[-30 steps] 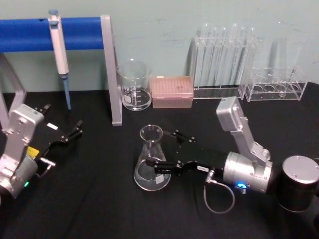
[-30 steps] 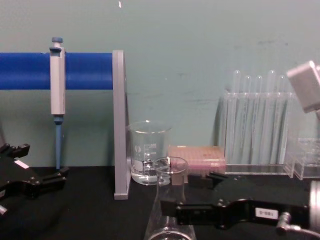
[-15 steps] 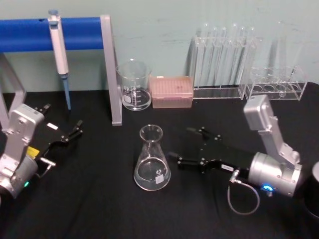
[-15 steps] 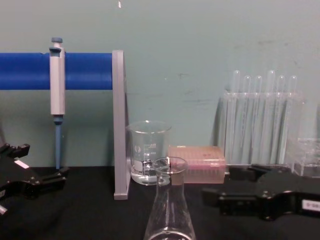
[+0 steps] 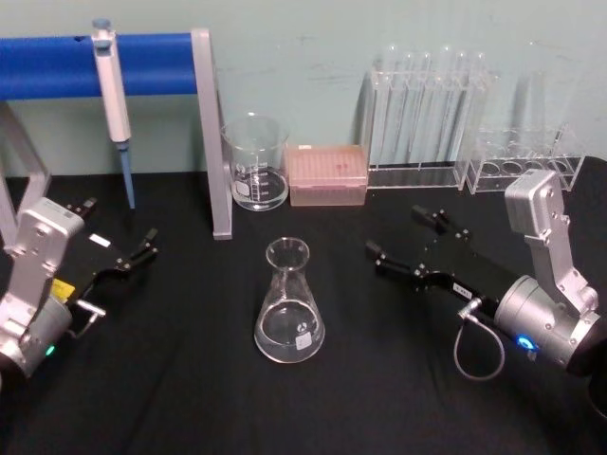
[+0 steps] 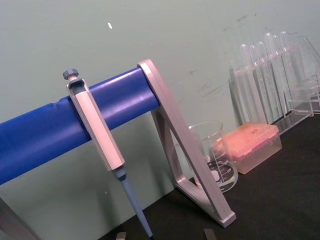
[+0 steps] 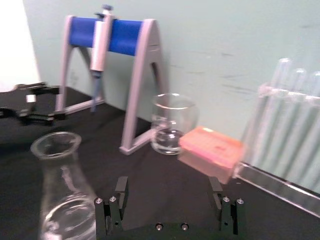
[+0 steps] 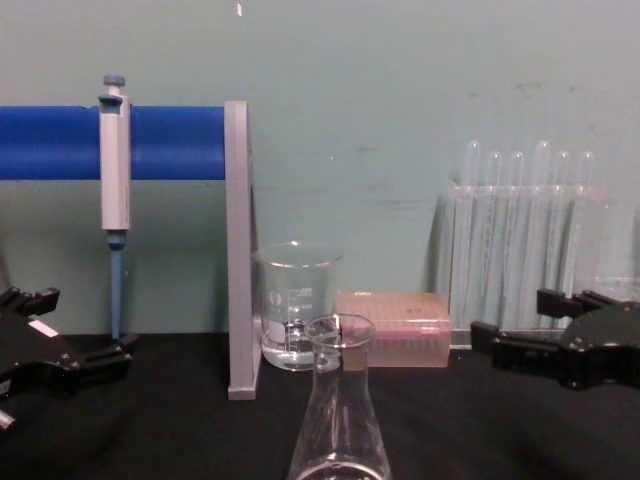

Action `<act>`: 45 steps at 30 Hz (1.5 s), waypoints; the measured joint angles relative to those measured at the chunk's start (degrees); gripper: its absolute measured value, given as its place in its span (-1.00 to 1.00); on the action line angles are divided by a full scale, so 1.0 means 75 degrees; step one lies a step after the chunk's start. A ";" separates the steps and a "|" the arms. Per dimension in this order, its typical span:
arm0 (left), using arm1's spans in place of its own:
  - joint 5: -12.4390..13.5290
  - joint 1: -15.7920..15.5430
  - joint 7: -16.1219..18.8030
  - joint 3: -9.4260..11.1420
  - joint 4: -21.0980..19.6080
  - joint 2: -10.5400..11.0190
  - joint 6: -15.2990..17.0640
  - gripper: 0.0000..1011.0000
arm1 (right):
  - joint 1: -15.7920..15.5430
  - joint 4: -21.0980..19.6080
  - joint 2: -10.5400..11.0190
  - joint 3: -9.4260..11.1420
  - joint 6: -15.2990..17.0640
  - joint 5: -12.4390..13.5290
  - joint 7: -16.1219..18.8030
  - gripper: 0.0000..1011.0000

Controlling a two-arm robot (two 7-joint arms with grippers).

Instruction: Grasp the erlenmeyer flask with one hand, shake it three times, then place it back.

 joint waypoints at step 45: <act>0.0000 0.0000 0.0000 0.0000 0.0000 0.0000 0.0000 0.98 | 0.0340 0.1574 -0.1326 0.0586 -0.0583 -0.1001 -0.1168 0.98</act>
